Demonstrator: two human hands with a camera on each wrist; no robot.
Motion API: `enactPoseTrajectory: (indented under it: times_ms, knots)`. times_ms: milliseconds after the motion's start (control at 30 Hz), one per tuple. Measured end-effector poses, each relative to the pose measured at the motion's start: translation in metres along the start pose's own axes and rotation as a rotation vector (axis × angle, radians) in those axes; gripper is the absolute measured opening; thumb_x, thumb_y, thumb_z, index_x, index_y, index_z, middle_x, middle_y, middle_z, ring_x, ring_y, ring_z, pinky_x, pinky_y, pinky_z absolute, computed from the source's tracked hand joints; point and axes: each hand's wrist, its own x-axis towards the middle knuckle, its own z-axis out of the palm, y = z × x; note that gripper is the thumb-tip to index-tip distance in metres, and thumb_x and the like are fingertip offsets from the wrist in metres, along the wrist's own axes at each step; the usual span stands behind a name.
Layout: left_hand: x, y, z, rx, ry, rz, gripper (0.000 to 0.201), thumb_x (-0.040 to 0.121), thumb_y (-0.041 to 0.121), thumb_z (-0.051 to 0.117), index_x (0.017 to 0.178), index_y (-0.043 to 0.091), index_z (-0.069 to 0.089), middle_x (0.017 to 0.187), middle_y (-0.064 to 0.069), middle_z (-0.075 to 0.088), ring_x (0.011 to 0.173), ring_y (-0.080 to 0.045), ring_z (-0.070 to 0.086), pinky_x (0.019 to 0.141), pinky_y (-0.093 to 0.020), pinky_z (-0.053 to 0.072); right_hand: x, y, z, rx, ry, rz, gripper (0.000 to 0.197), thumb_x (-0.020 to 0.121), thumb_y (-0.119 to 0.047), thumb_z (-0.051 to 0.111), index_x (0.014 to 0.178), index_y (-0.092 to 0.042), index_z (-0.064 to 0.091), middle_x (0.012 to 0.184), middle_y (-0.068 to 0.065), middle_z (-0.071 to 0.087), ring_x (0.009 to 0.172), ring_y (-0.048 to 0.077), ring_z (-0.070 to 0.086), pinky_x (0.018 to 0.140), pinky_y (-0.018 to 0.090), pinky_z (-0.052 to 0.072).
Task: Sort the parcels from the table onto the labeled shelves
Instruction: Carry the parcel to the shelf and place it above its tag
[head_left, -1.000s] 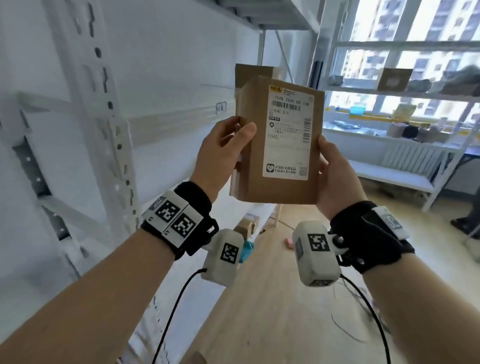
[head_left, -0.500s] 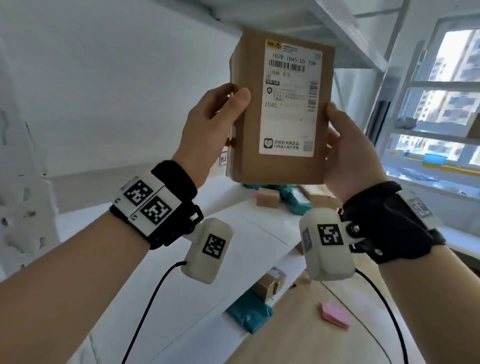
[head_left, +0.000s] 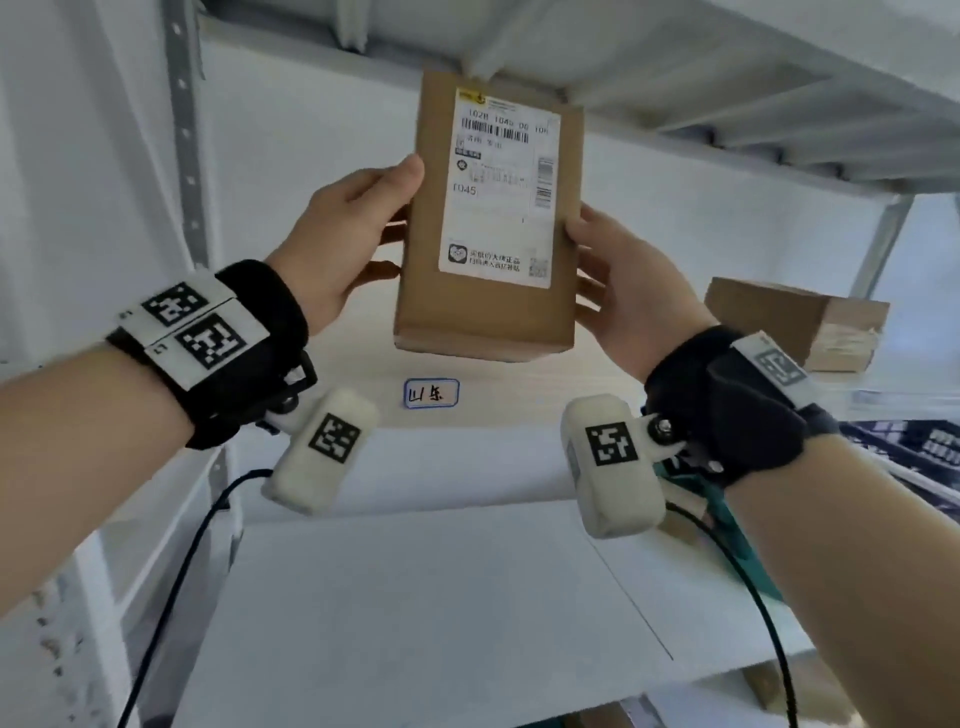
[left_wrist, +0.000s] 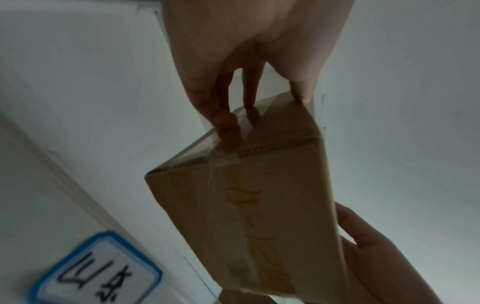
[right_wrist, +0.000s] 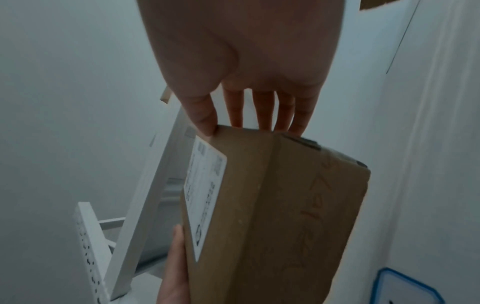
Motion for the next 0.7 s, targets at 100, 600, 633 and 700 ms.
enactPoseTrajectory:
  times_ms: [100,600,633,700]
  knots:
    - [0.009,-0.002,0.002,0.043,0.107,-0.093,0.033,0.092,0.052,0.047,0.104,0.026,0.063,0.086,0.014,0.067,0.075,-0.003,0.062,0.067,-0.020,0.046,0.023,0.007,0.002,-0.019,-0.051,0.075,0.028,0.095,-0.024,0.049,0.118,-0.026,0.064,0.089,-0.008,0.069,0.077,0.010,0.062,0.067,0.022,0.050]
    - [0.044,-0.047,-0.010,0.146,0.098,-0.205,0.020,0.090,0.038,0.054,0.091,0.018,0.059,0.083,0.003,0.054,0.074,-0.013,0.052,0.066,-0.023,0.040,0.082,0.044,0.032,-0.171,-0.031,0.164,0.008,0.090,-0.030,0.057,0.084,-0.029,0.062,0.087,-0.007,0.058,0.079,0.010,0.054,0.067,0.021,0.048]
    - [0.047,-0.048,-0.011,0.156,0.088,-0.200,0.021,0.090,0.038,0.054,0.092,0.018,0.060,0.087,0.002,0.055,0.077,-0.014,0.052,0.069,-0.024,0.040,0.084,0.044,0.034,-0.186,-0.026,0.164,0.010,0.090,-0.030,0.056,0.081,-0.030,0.060,0.087,-0.007,0.058,0.080,0.010,0.054,0.069,0.022,0.049]
    - [0.053,-0.051,-0.012,0.191,0.079,-0.204,0.024,0.088,0.040,0.054,0.092,0.018,0.059,0.092,-0.001,0.054,0.081,-0.017,0.052,0.073,-0.026,0.039,0.091,0.044,0.037,-0.221,-0.021,0.167,0.012,0.090,-0.029,0.055,0.079,-0.030,0.059,0.087,-0.007,0.057,0.081,0.011,0.054,0.073,0.024,0.049]
